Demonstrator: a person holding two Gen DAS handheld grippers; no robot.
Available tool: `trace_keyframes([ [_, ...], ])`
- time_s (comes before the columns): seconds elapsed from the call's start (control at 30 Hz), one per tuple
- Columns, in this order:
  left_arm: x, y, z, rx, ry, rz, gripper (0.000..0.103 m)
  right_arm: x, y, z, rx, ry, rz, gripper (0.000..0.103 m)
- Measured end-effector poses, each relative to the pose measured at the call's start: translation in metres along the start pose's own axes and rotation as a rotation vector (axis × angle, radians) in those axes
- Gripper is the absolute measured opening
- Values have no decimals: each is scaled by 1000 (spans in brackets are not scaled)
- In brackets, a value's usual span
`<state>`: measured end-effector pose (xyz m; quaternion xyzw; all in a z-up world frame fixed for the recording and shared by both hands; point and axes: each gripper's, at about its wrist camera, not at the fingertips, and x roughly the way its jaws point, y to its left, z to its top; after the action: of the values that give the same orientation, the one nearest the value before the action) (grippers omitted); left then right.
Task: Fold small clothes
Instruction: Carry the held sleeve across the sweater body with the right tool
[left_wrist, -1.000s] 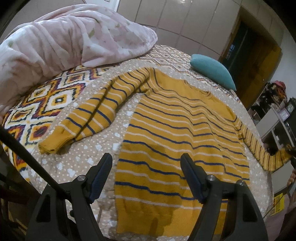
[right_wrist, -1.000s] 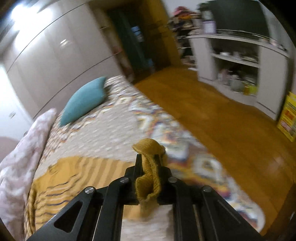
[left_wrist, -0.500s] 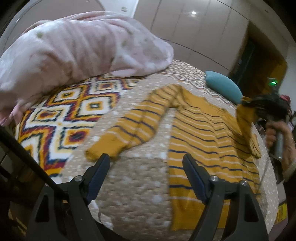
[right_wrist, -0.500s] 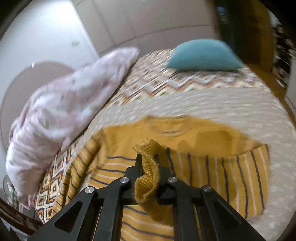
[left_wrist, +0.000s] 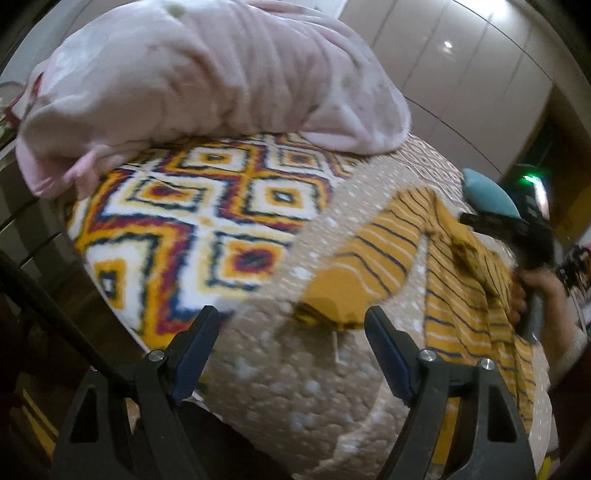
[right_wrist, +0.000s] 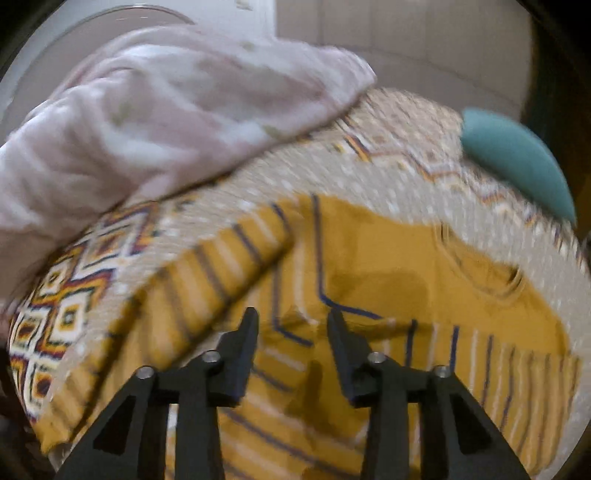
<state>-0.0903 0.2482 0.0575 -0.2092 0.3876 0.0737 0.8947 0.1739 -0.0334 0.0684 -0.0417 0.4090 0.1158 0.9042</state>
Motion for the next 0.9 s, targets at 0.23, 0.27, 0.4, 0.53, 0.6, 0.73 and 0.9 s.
trace_keyframes([
  [0.23, -29, 46, 12, -110, -93, 90, 80, -39, 83, -39, -218, 66, 282, 53],
  [0.27, -33, 51, 13, -119, -103, 98, 81, -39, 92, -46, -229, 79, 310, 53],
  [0.4, -39, 63, 13, -147, -113, 99, 81, -41, 129, -76, -266, 98, 371, 53],
  [0.53, -41, 65, 12, -150, -120, 91, 81, -42, 152, -89, -263, 111, 446, 53],
  [0.6, -41, 67, 11, -157, -116, 82, 81, -36, 170, -95, -248, 128, 434, 55],
  [0.73, -39, 76, 10, -179, -101, 61, 81, -9, 194, -90, -225, 183, 404, 24],
  [0.9, -43, 91, 9, -218, -117, 79, 81, 26, 234, -49, -223, 222, 401, 22],
])
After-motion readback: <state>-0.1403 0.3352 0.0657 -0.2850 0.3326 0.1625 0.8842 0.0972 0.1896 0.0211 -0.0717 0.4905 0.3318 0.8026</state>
